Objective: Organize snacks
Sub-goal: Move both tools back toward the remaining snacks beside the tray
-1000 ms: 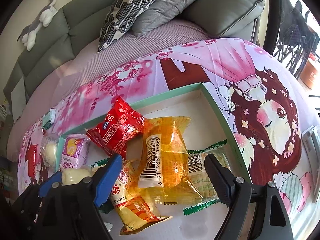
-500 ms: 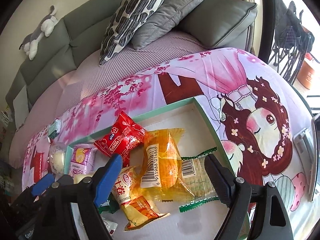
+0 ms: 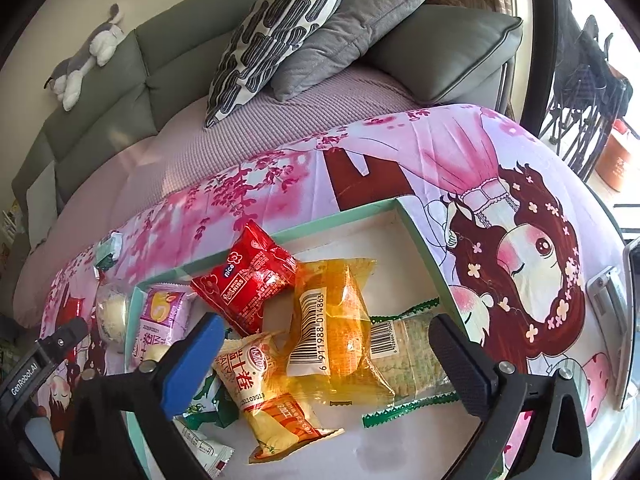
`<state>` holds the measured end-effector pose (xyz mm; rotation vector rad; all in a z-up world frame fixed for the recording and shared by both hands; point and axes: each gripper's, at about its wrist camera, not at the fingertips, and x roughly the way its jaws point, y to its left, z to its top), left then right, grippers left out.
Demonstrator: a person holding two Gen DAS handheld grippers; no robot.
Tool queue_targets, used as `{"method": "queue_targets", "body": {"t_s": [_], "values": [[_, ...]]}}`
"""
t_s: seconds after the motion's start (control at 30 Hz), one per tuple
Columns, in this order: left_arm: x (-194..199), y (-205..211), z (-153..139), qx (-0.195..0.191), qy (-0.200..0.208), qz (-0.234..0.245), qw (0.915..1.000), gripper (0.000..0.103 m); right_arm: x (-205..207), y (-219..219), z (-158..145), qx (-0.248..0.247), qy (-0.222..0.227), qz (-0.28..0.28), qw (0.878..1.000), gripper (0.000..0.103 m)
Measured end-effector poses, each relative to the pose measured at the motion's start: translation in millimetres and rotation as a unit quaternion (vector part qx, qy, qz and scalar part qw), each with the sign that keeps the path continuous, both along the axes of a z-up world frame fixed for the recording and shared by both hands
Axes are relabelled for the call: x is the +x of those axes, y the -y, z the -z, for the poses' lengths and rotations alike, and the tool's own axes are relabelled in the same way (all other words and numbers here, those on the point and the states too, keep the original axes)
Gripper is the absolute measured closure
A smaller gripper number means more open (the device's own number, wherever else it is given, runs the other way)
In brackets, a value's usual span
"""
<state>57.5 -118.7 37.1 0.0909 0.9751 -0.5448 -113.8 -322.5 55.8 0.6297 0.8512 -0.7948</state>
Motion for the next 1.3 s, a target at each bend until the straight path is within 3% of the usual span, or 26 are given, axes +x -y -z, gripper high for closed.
{"method": "queue_targets", "body": {"t_s": [0.4,0.67,0.97,1.3], "values": [[24.8,-38.6,-8.1,-0.025,-0.002,-0.026,0.9994,0.004,10.9,-13.5,-7.6,-0.010,0.032,-0.026,0.999,0.000],[57.3,-93.7,-10.1,-0.019,0.002,-0.094,0.9954,0.004,31.6,-36.1,-14.4,-0.022,0.038,-0.065,0.997,0.000],[79.8,-138.8,-7.2,-0.021,-0.012,-0.138,0.9901,0.004,68.9,-77.9,-13.2,0.002,0.055,-0.140,0.989,0.000],[98.2,-137.1,4.7,0.004,-0.041,-0.121,0.9918,0.004,98.2,-107.6,-2.9,0.034,0.056,-0.177,0.982,0.000]]}}
